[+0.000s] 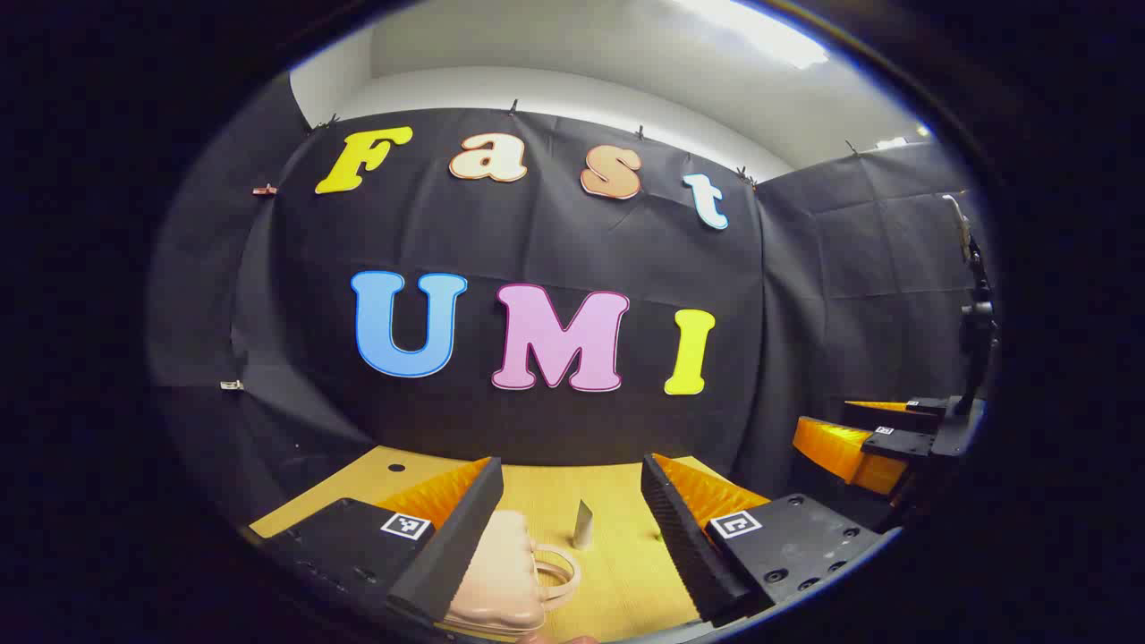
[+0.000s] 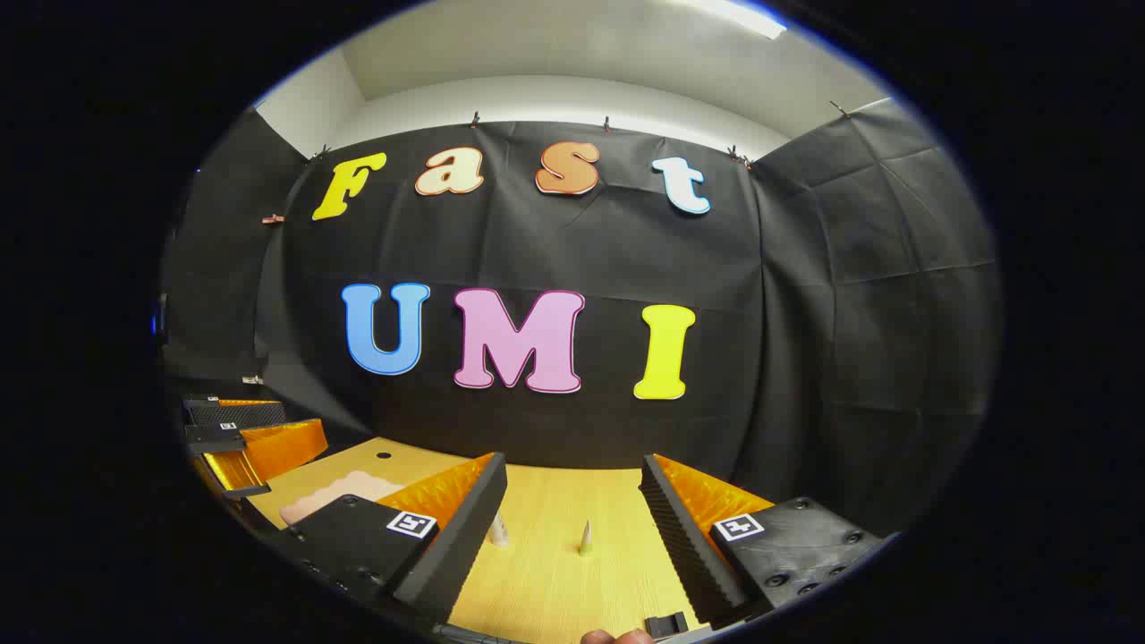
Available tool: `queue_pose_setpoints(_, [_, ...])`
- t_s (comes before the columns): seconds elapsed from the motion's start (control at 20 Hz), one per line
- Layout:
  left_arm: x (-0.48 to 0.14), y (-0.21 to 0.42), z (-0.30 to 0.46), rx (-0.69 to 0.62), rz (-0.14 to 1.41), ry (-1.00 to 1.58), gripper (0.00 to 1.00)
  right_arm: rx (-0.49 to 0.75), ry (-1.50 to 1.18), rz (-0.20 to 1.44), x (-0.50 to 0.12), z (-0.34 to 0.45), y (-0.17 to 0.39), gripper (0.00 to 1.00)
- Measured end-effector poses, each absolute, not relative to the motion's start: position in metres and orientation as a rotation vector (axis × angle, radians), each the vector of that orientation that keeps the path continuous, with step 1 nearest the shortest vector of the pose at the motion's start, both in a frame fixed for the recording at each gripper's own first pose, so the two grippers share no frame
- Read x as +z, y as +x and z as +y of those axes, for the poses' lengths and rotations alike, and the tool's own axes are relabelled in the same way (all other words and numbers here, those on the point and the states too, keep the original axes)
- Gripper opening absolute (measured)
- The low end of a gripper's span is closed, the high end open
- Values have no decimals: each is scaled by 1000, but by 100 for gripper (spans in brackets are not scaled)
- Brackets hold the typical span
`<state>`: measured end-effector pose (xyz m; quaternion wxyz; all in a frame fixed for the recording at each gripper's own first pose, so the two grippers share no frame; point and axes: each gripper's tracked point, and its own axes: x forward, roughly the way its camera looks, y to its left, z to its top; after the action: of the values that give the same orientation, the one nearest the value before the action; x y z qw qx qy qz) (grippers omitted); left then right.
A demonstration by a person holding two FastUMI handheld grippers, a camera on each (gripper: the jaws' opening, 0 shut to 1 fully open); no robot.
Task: First open the suitcase, pack the skin care products into it, and then close the suitcase.
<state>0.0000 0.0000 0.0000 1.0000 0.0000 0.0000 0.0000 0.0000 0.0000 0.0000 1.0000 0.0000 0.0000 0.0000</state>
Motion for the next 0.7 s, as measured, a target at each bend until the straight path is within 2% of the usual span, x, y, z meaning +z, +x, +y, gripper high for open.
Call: queue_pose_setpoints(0.7, [0,8,3,-17,7,-21,97,3,-6,6,1,3,10,96])
